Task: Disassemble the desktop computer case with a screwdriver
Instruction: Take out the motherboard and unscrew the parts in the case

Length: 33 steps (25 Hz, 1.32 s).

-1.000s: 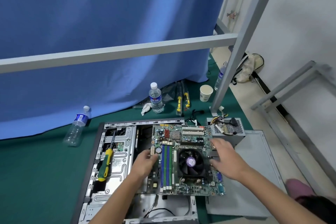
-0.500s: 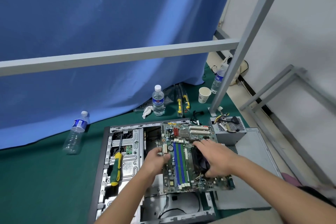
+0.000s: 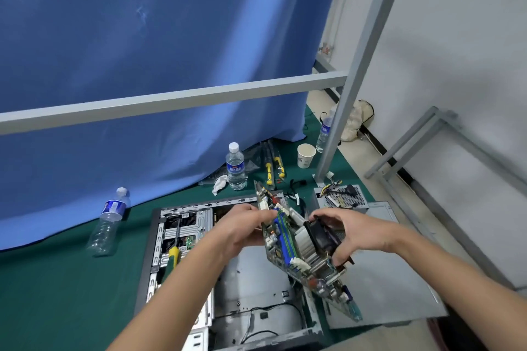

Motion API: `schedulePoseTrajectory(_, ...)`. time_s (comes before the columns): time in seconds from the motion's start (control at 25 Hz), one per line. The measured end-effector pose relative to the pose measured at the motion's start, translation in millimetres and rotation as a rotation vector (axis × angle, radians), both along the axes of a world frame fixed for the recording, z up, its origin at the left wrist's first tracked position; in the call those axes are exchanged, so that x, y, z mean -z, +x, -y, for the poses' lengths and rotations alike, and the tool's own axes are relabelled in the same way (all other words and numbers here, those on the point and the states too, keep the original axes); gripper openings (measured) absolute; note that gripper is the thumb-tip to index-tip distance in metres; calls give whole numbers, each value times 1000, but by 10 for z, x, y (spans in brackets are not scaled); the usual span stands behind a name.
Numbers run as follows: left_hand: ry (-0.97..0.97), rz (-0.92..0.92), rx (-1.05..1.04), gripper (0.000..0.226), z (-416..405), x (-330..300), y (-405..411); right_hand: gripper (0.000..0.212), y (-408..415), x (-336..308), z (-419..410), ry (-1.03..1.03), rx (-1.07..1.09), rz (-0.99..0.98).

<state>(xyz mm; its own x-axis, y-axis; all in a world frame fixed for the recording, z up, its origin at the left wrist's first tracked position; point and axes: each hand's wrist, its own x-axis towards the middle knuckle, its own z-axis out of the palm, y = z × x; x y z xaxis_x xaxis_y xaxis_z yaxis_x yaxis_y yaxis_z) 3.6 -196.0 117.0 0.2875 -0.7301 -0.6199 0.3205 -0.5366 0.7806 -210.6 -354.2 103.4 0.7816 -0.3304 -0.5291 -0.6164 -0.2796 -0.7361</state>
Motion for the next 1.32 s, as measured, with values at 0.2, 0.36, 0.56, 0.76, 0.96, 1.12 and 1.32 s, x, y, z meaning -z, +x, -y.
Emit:
schedulePoseTrajectory(0.2,101,112,57,23,266,120,-550,79,-534,-33,236,-43,-105,-43)
schedulePoseTrajectory(0.36,182,103,79,20,395,545,-1222,78,-1016,107,443,-258,-232,-150)
schedulePoseTrajectory(0.56,299,110,35,22,515,1146,-1841,96,-1340,472,565,-586,-436,-275)
schedulePoseTrajectory(0.76,298,225,61,48,694,1370,-2006,69,-1492,636,783,-339,-317,-230)
schedulePoseTrajectory(0.96,368,175,138,49,970,1503,-2066,64,-1625,821,995,-137,-228,-284)
schedulePoseTrajectory(1.12,419,272,211,57,982,1678,-2246,98,-1626,1083,983,-402,-364,-352)
schedulePoseTrajectory(1.32,399,148,277,74,861,1914,-2432,102,-1756,1445,794,-668,-429,-382)
